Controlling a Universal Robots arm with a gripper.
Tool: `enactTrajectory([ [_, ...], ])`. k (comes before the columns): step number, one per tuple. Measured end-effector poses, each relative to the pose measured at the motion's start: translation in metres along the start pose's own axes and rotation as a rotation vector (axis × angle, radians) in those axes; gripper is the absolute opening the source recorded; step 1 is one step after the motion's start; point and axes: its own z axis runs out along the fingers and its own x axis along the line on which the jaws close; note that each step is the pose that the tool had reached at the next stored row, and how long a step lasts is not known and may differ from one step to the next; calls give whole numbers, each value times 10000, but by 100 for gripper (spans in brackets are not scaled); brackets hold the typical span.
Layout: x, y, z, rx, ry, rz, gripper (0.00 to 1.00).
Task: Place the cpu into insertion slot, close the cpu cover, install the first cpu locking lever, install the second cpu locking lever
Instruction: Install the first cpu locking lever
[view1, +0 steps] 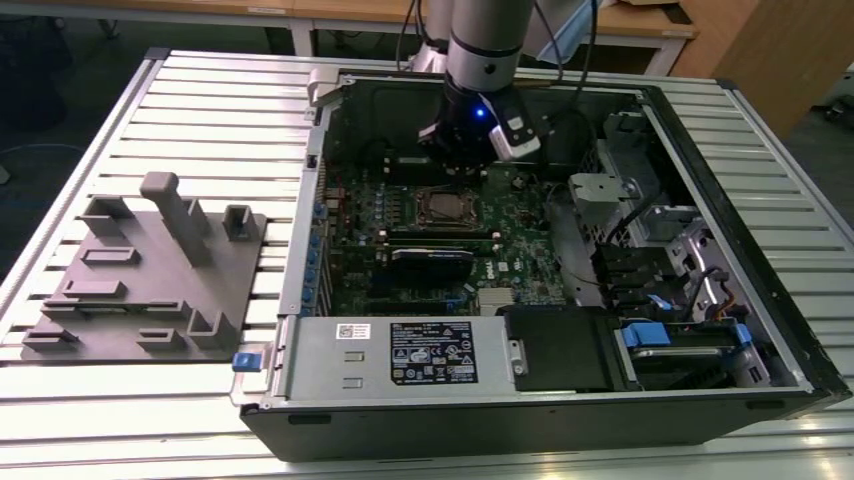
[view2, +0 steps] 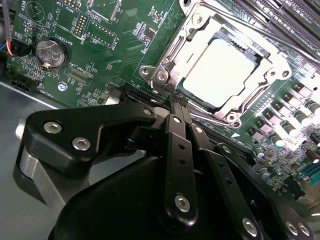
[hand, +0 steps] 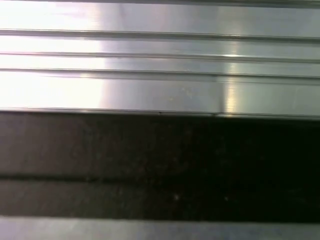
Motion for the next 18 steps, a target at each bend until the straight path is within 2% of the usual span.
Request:
enactTrajectory([
  [8, -16, -2, 43, 0, 0, 0, 10],
  [18, -18, -2, 42, 1, -6, 141, 10],
])
